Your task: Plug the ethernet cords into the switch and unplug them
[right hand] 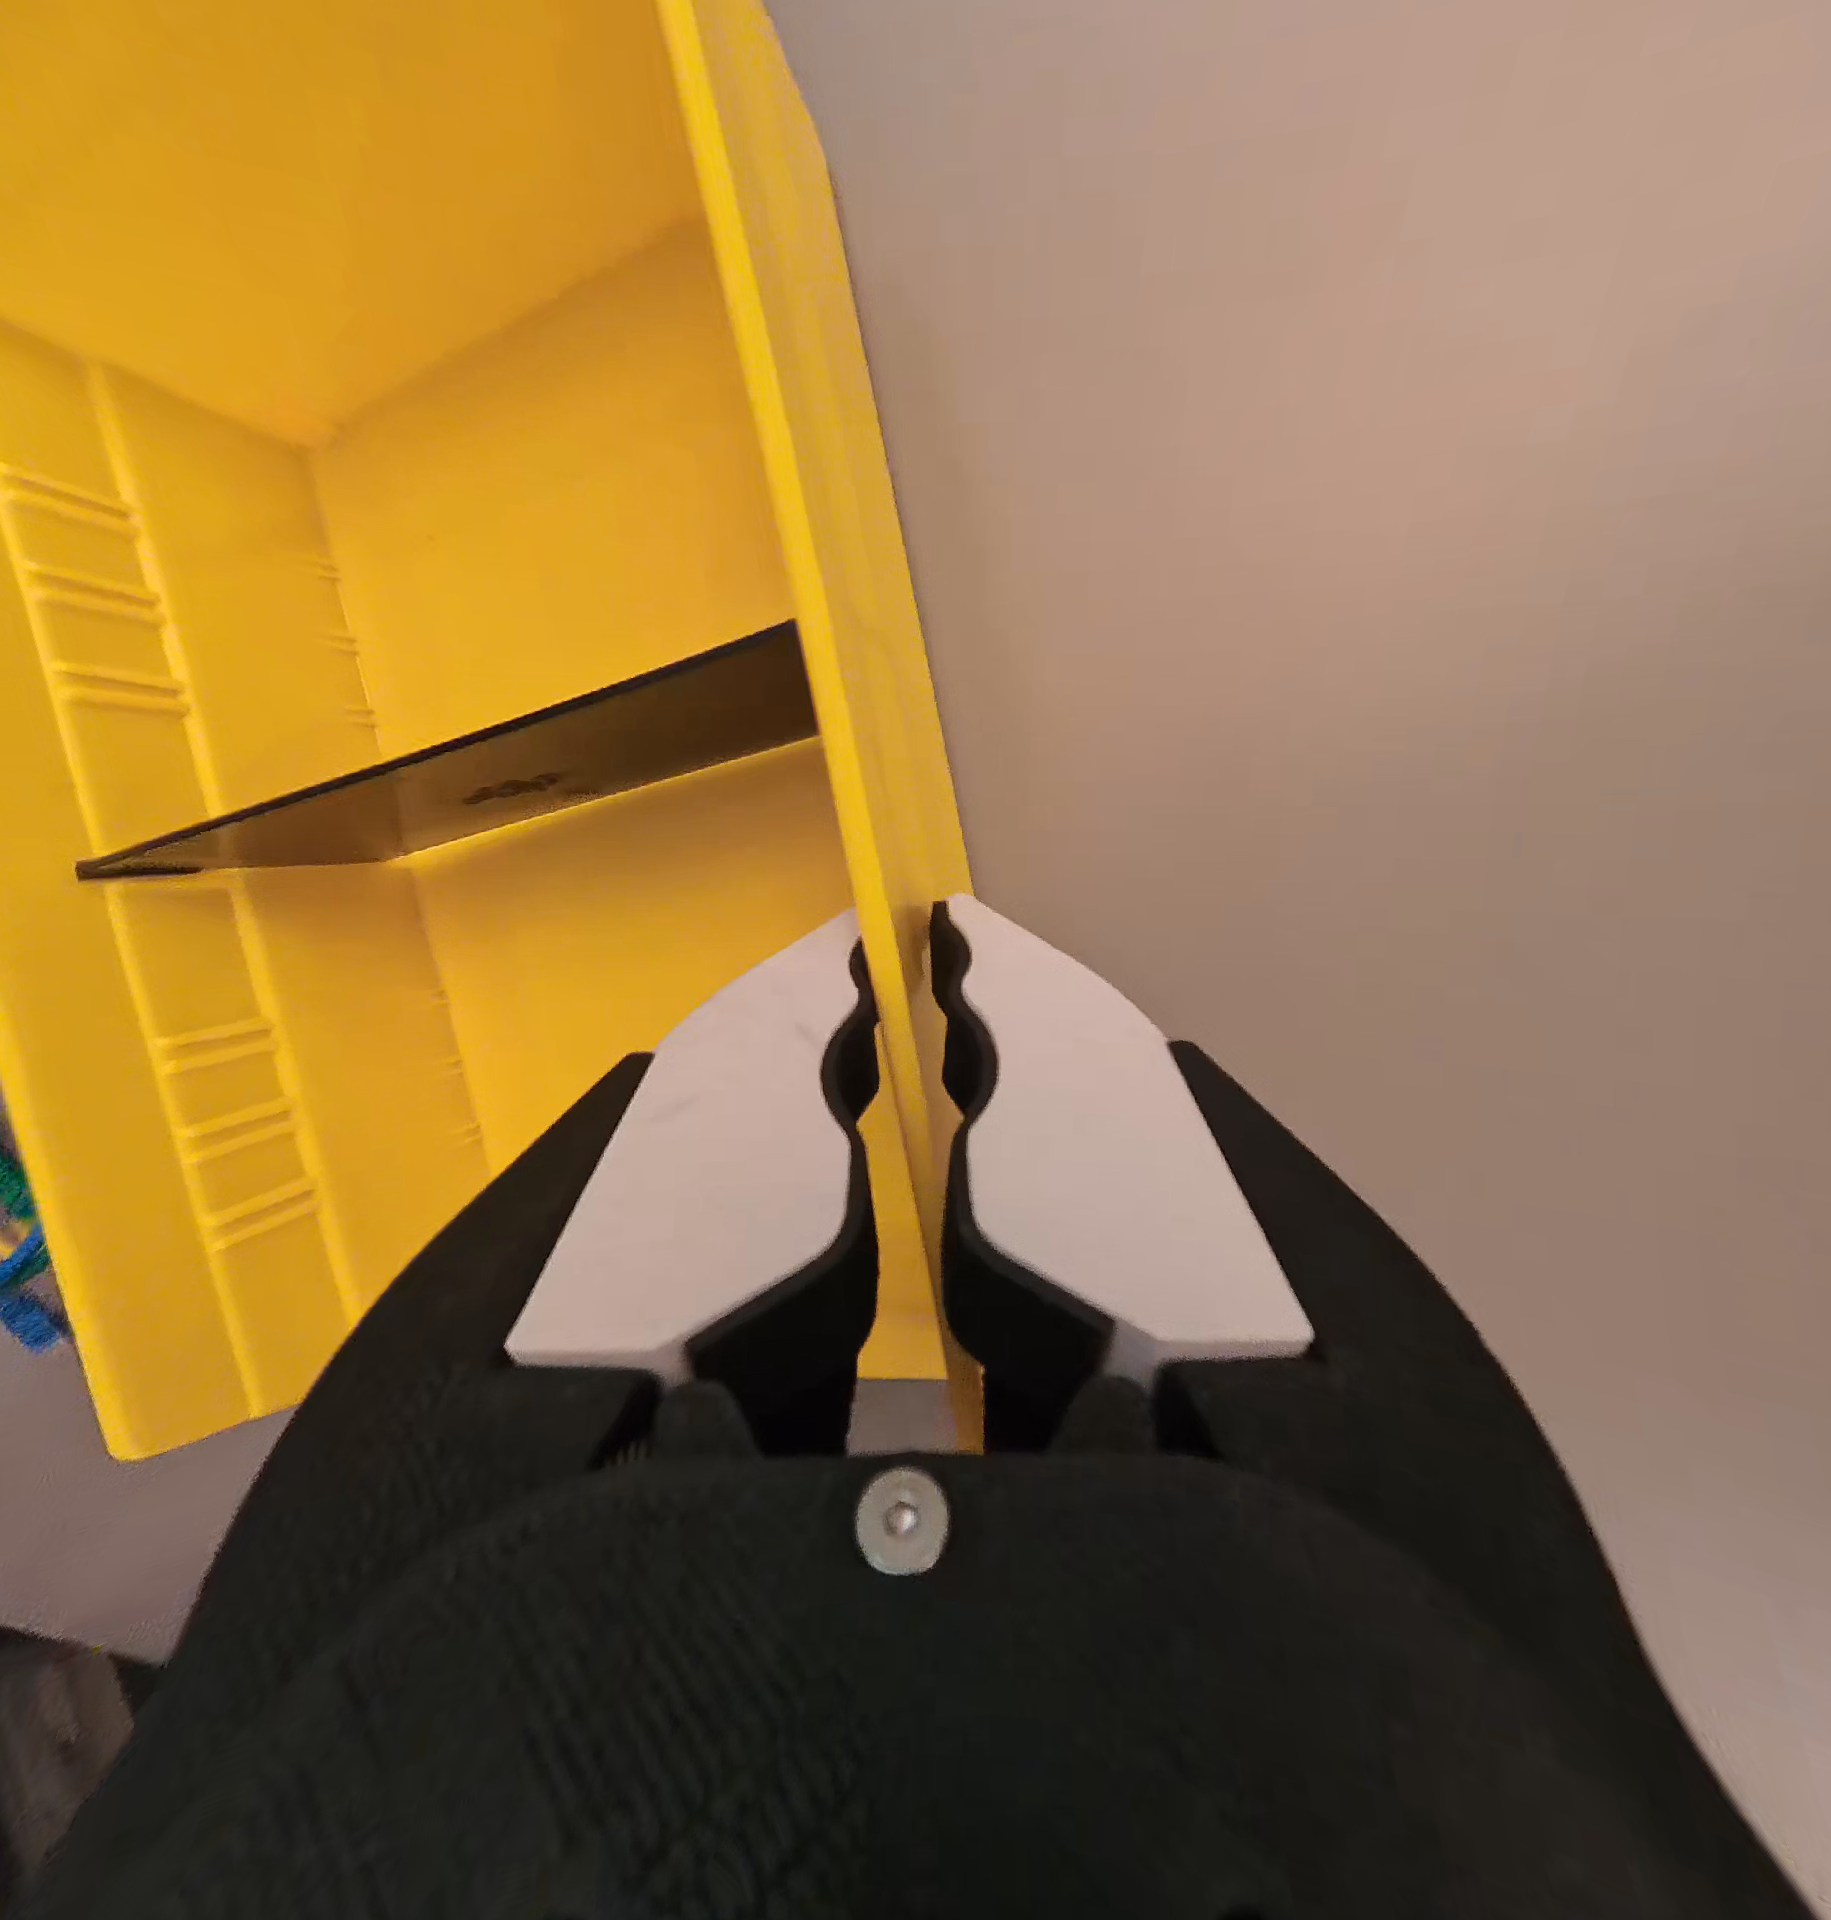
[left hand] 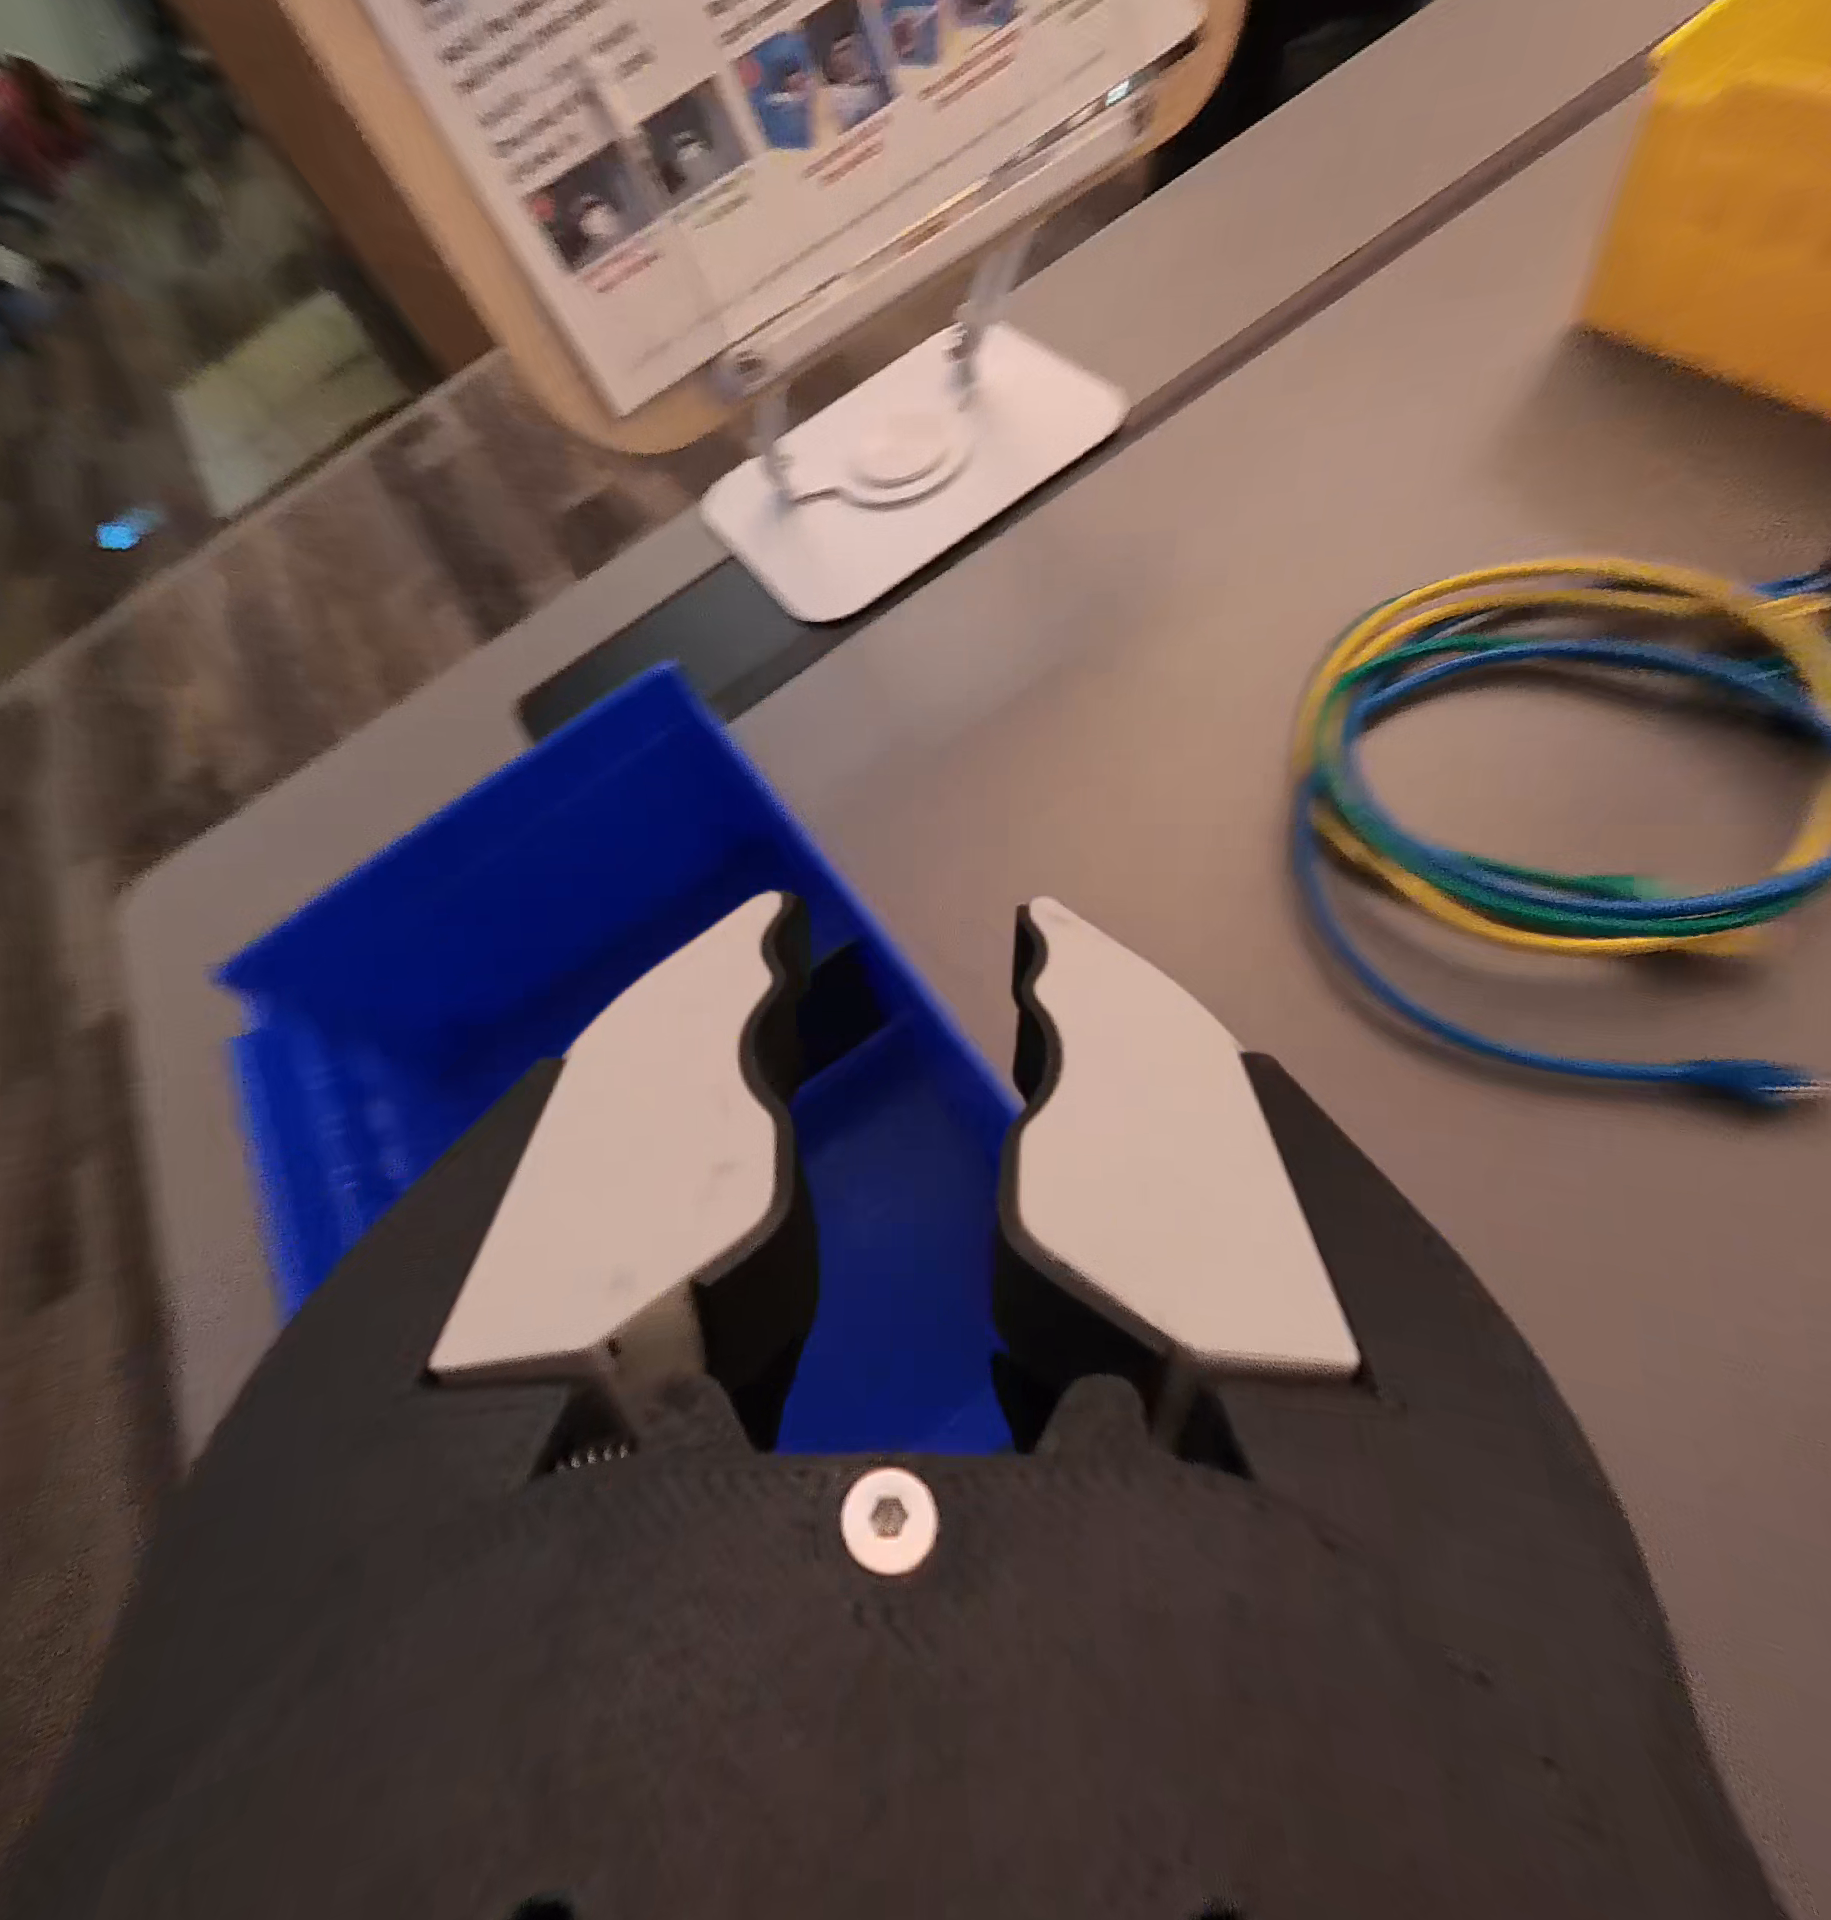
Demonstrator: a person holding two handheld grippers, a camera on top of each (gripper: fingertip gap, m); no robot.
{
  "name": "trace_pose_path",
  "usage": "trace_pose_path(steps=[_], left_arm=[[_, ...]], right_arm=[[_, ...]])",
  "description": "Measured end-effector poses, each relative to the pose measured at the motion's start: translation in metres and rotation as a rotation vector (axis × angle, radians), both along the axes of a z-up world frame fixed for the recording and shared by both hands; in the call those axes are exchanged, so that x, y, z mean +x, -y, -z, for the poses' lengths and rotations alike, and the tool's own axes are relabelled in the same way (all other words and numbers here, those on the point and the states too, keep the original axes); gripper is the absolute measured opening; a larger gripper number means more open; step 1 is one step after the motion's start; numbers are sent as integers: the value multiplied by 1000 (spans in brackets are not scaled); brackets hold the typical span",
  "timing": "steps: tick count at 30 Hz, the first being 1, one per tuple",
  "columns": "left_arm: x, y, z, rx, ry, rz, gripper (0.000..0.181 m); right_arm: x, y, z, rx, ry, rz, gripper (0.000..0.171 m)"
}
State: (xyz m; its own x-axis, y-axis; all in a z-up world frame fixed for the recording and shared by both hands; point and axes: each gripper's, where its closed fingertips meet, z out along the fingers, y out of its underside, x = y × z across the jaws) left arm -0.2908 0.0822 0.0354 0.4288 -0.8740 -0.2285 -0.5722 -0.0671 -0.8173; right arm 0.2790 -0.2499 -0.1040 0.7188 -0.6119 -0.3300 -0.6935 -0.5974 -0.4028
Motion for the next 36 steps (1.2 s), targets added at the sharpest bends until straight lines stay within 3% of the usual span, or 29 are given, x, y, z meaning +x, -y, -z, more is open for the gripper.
trace_pose_path(steps=[5, 9, 14, 18, 24, 30, 36], left_arm=[[40, 41, 5, -79, 60, 135, 41], [98, 104, 34, -175, 22, 331, 48], [180, 196, 89, -193, -100, 577, 66], [244, 235, 119, -147, -222, 677, 78], [312, 236, 157, -183, -434, 684, 76], [318, 228, 188, -370, -622, 626, 76], [309, 221, 203, -302, -764, 552, 71]], right_arm=[[4, 8, 0, 32, -18, 38, 9], [12, 5, -9, 40, 48, 50, 16], [18, -3, -48, 110, 205, 50, 26], [7, -25, -94, 252, 361, -38, 34], [0, -28, -129, 384, 476, -71, 40], [-4, -26, -137, 484, 419, -73, 39], [-13, -38, -137, 481, 426, -140, 39]])
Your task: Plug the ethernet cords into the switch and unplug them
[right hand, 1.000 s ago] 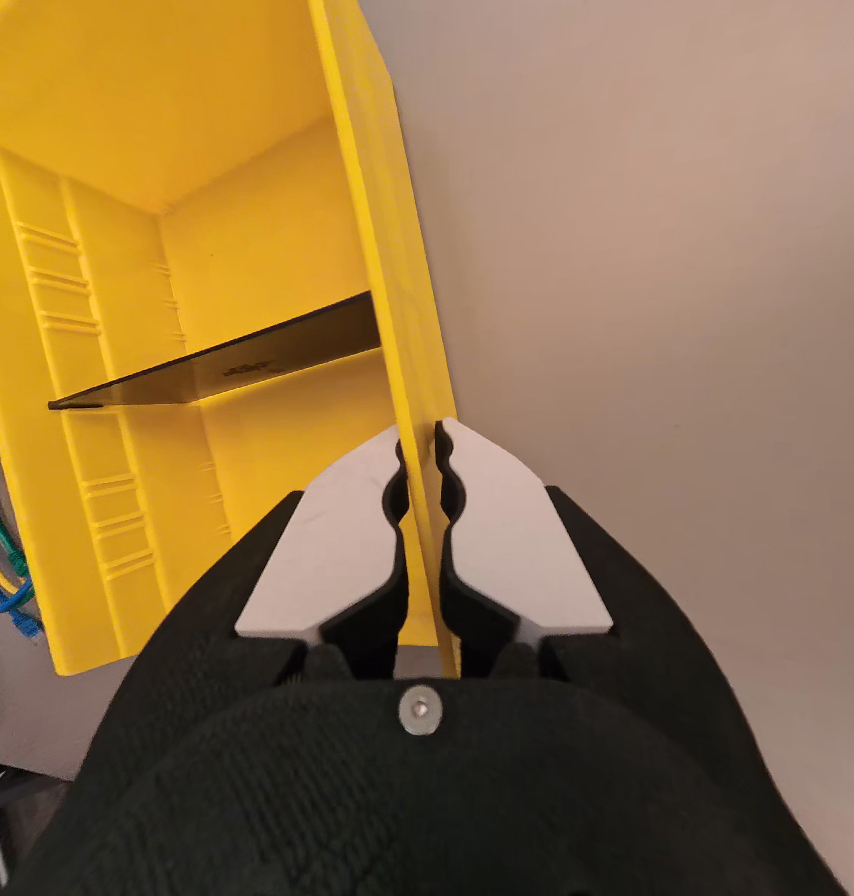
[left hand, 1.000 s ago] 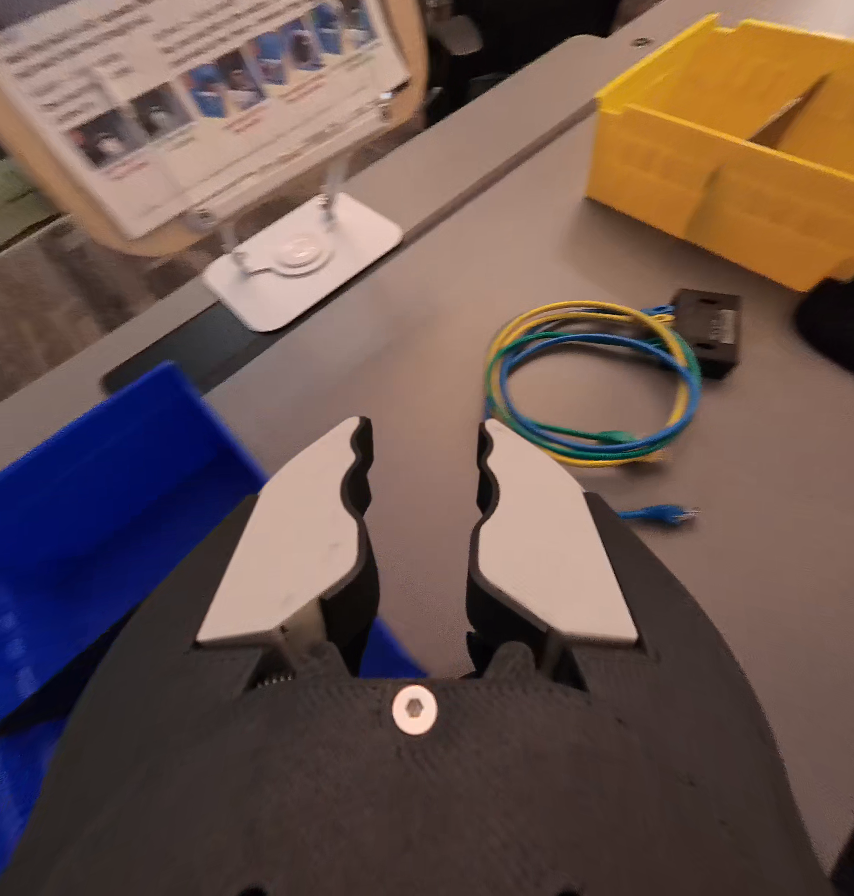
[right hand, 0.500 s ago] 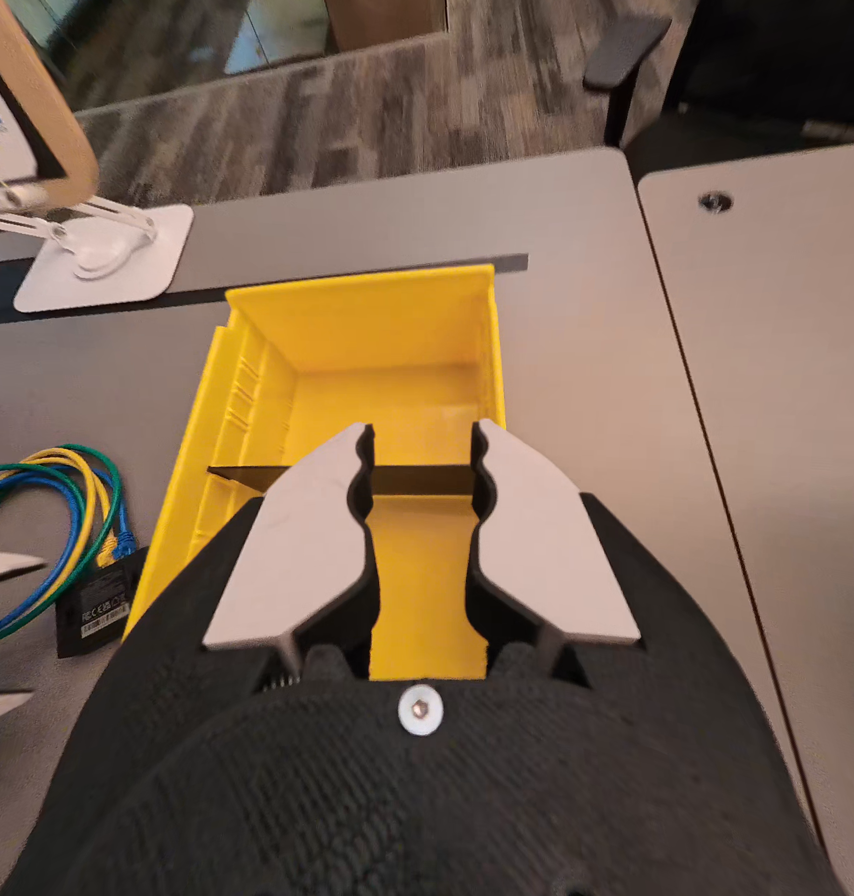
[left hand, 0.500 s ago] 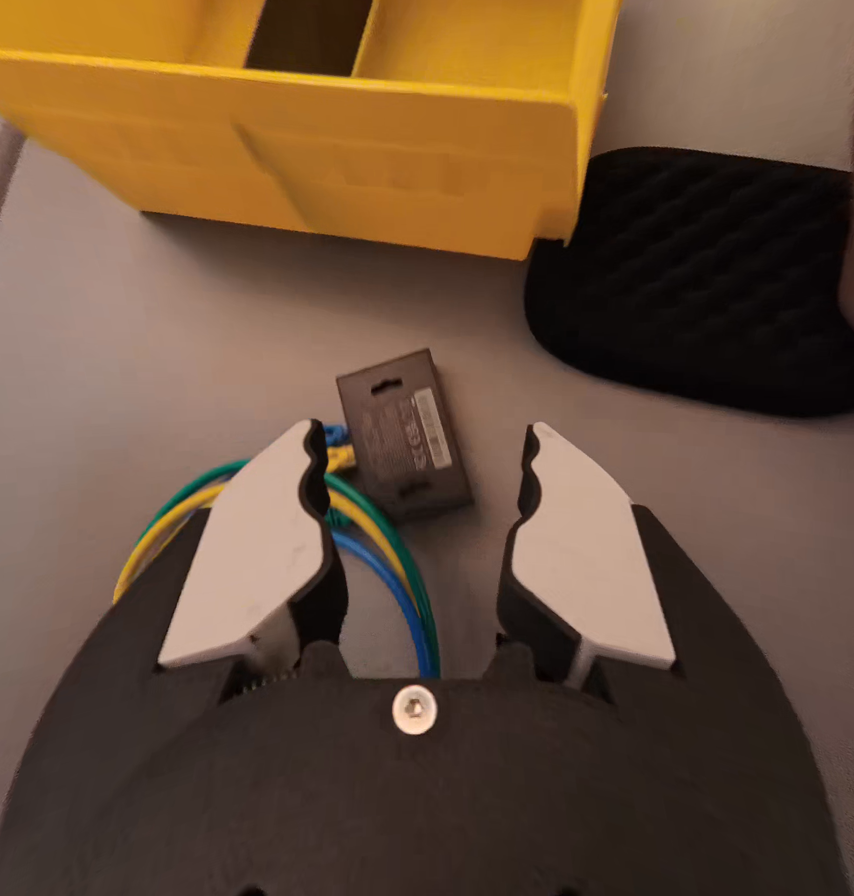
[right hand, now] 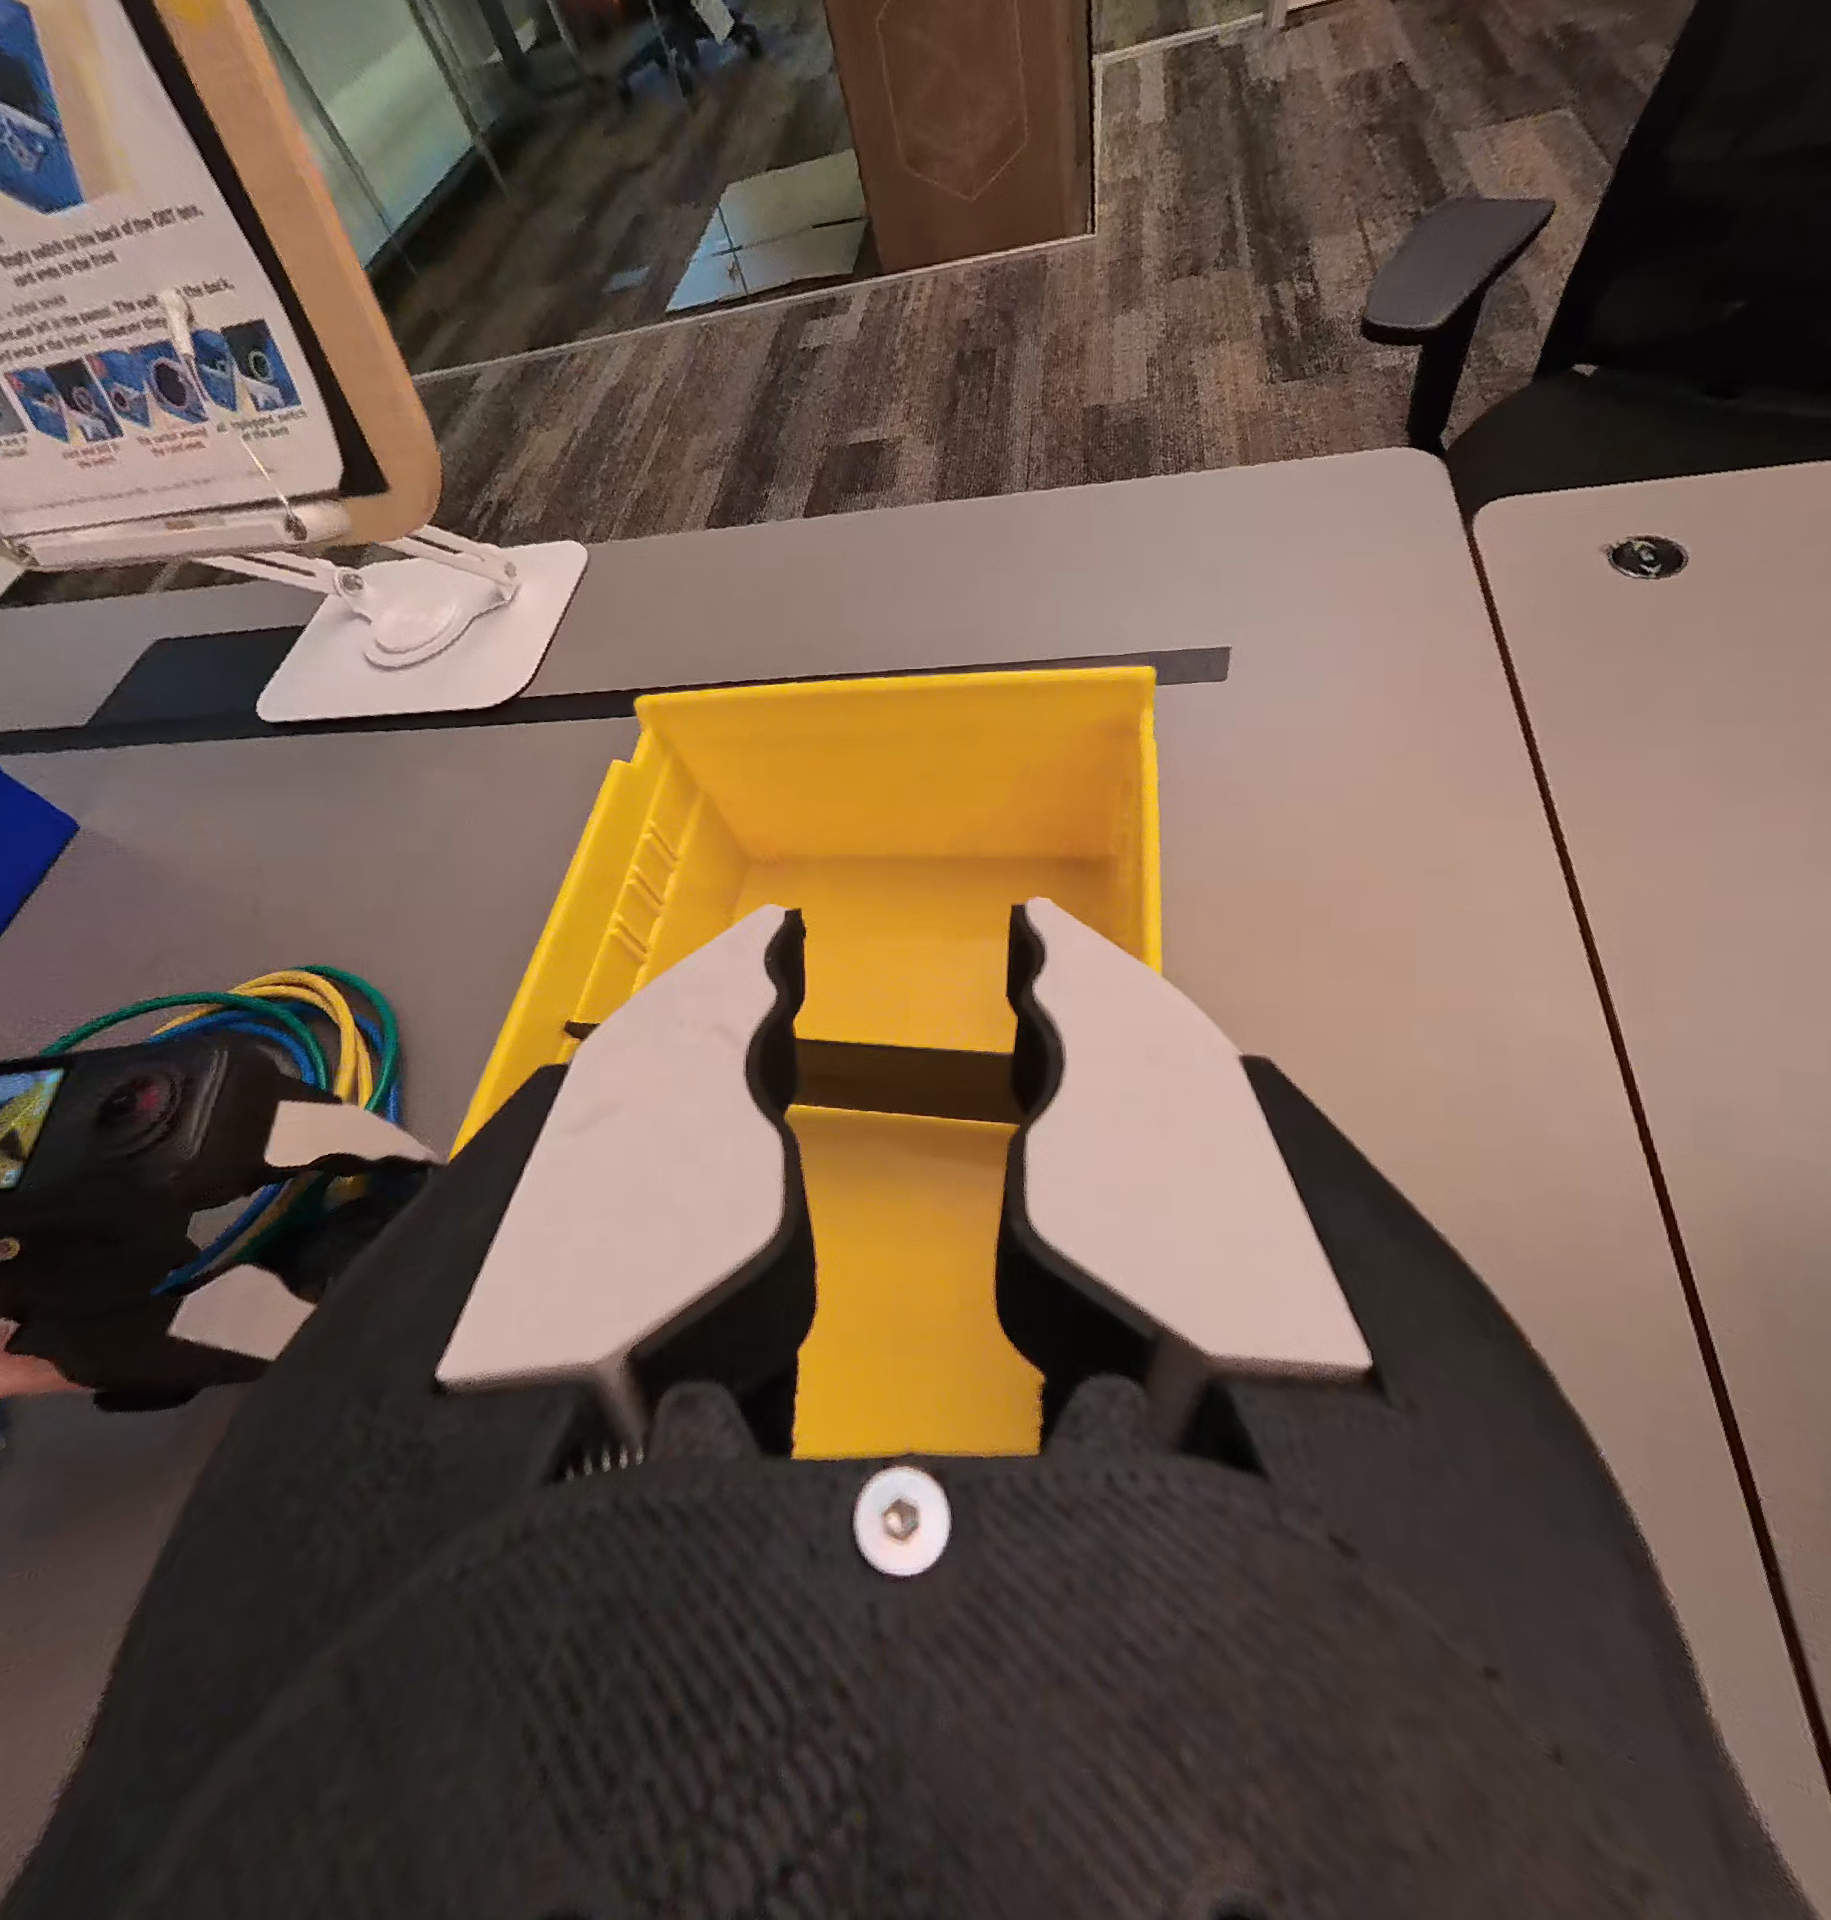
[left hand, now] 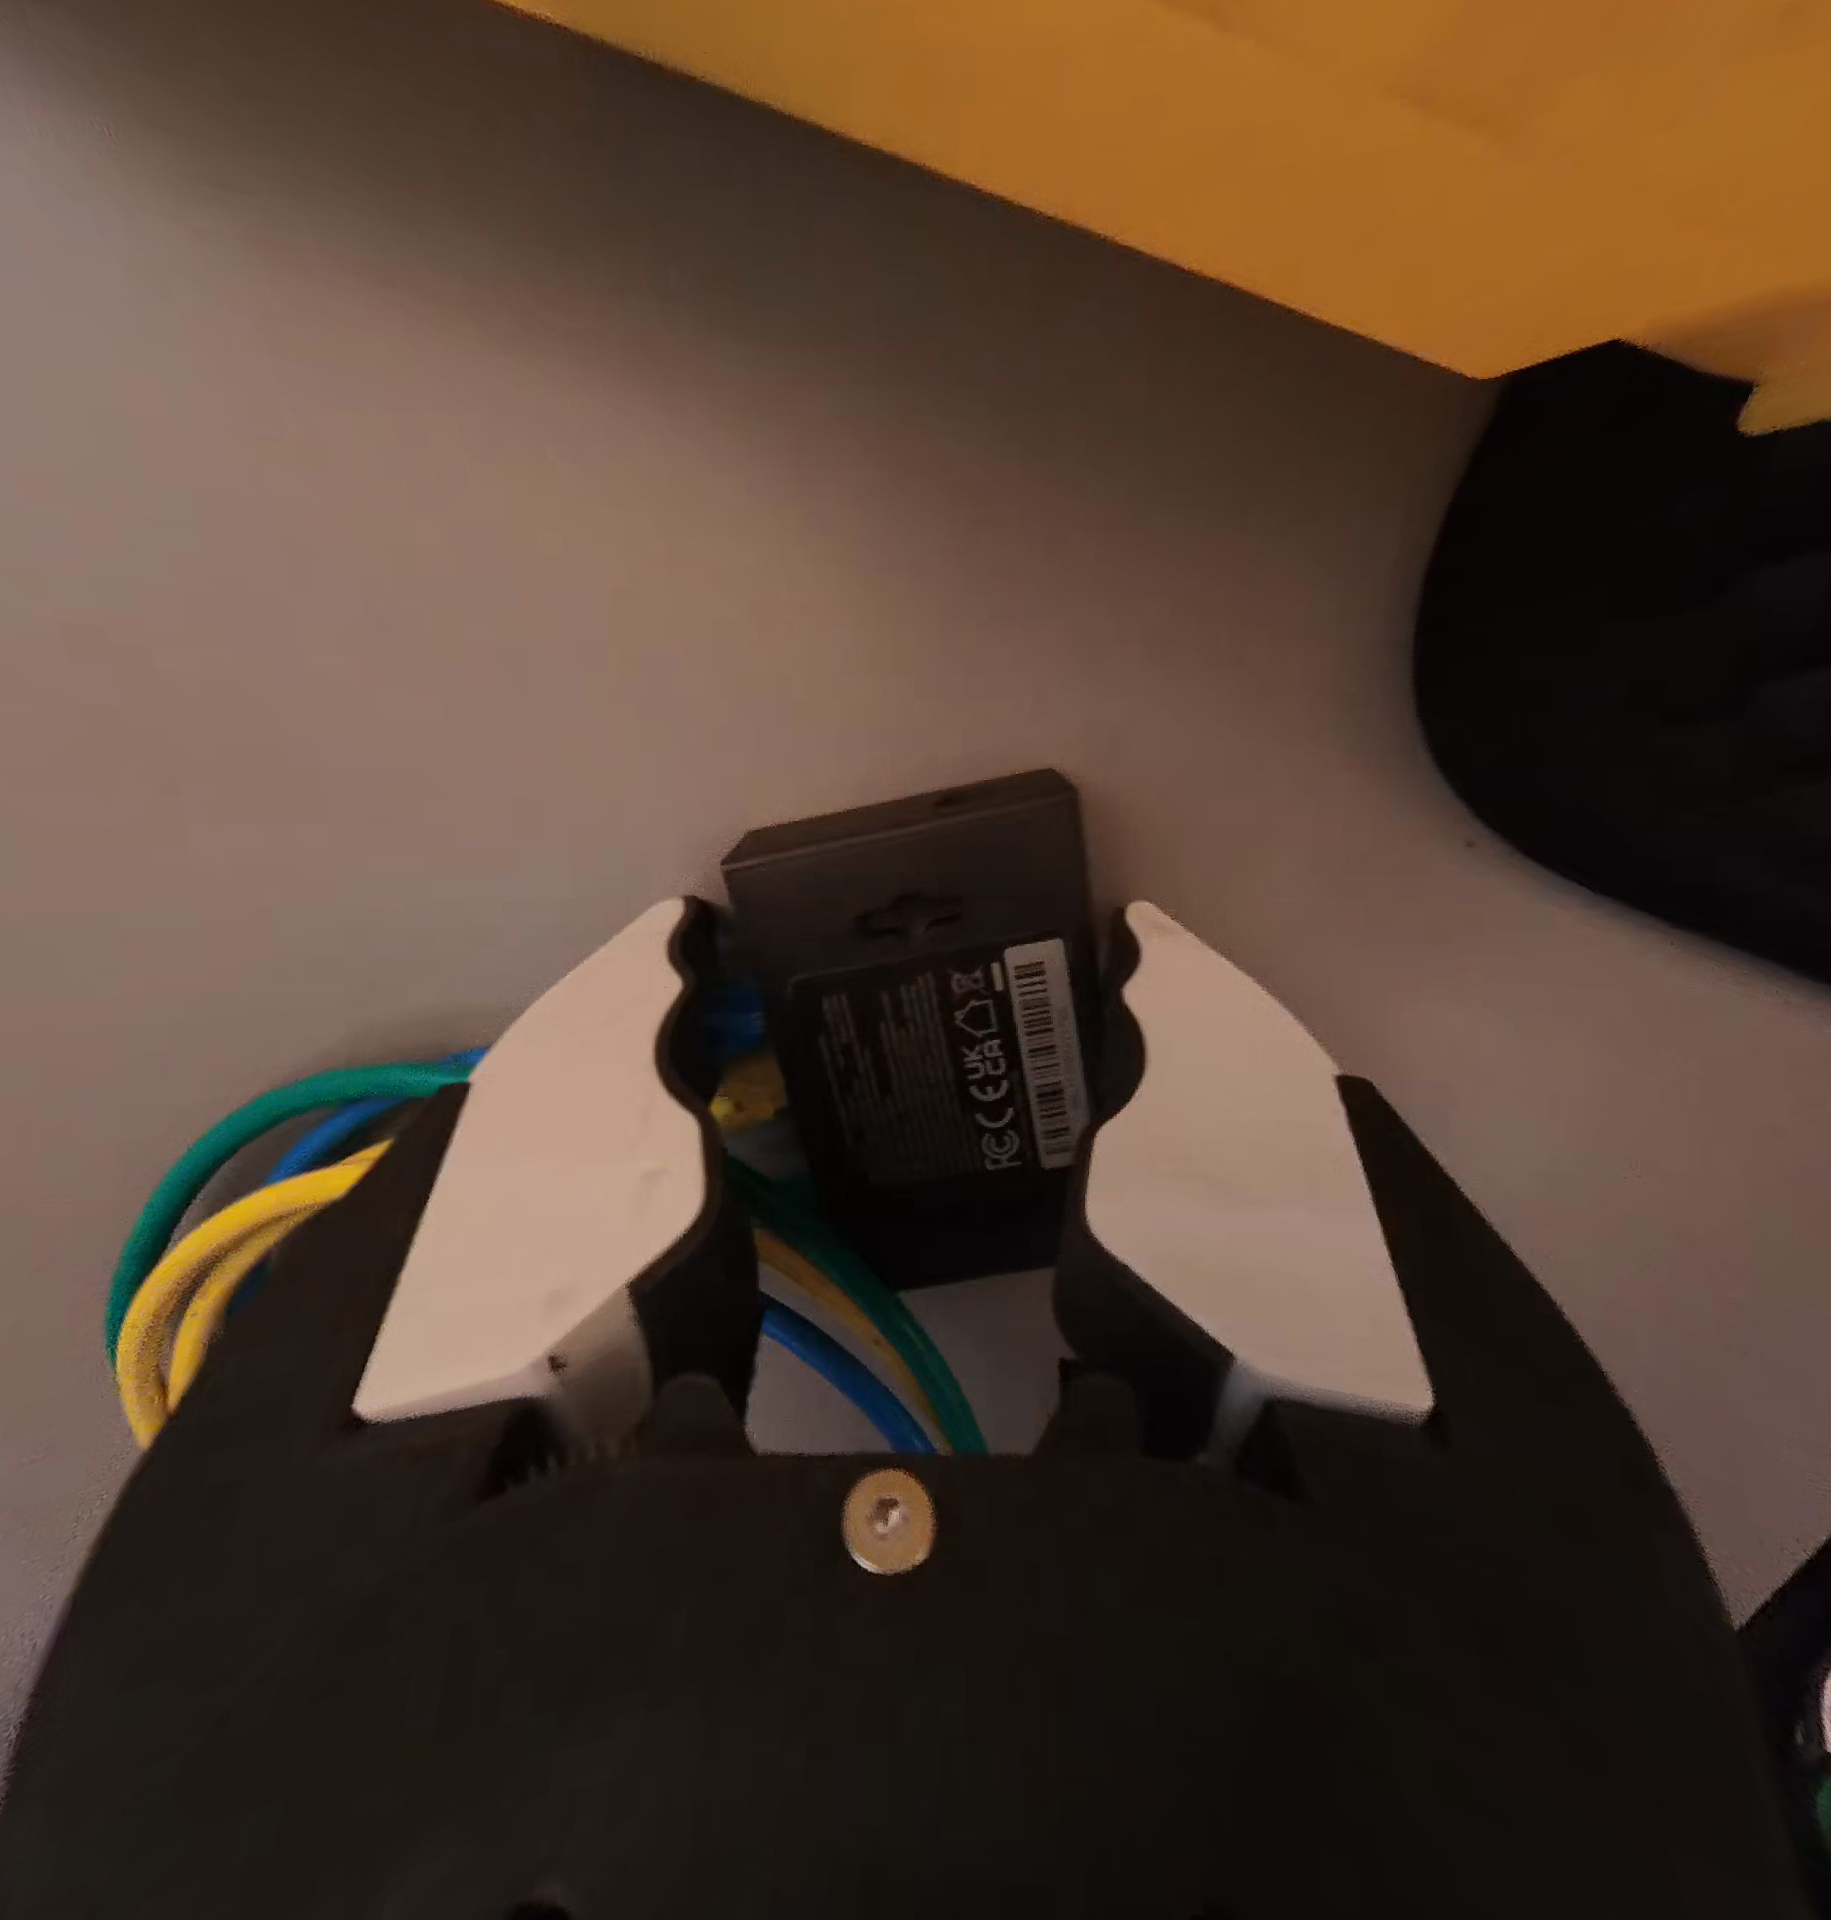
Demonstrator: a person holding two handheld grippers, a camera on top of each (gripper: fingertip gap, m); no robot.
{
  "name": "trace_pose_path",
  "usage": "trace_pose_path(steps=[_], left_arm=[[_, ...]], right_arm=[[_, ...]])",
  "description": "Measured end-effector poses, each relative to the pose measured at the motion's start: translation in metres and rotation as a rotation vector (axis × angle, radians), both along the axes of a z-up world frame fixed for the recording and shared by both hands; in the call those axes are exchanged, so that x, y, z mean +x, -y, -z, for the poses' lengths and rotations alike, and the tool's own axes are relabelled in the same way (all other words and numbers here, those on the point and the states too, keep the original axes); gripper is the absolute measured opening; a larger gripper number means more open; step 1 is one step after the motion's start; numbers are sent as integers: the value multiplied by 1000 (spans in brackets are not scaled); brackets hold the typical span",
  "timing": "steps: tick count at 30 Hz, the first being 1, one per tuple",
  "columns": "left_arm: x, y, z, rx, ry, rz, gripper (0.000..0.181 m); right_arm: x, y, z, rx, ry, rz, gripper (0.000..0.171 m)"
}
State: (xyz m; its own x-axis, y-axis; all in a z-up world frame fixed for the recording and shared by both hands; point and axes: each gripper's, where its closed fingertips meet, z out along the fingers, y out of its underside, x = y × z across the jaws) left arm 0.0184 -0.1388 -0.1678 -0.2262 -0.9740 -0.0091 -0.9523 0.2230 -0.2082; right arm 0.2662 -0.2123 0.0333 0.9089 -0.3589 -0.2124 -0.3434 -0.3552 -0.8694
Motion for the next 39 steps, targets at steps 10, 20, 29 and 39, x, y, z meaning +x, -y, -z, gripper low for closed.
trace_pose_path(steps=[10, 20, 29, 39], left_arm=[[5, -24, -60, -157, 253, -92, 63], [-79, -130, -226, -542, 1080, -450, 62], [-133, -181, -247, -597, 1296, -630, 62], [-120, -154, -255, -439, 1321, -436, 67]], right_arm=[[-29, -23, -51, 112, 257, -77, 39], [-235, -122, -148, 749, 558, -552, 65], [-397, -222, -23, 637, 381, -689, 83], [-389, -226, -17, 741, 314, -665, 34]])
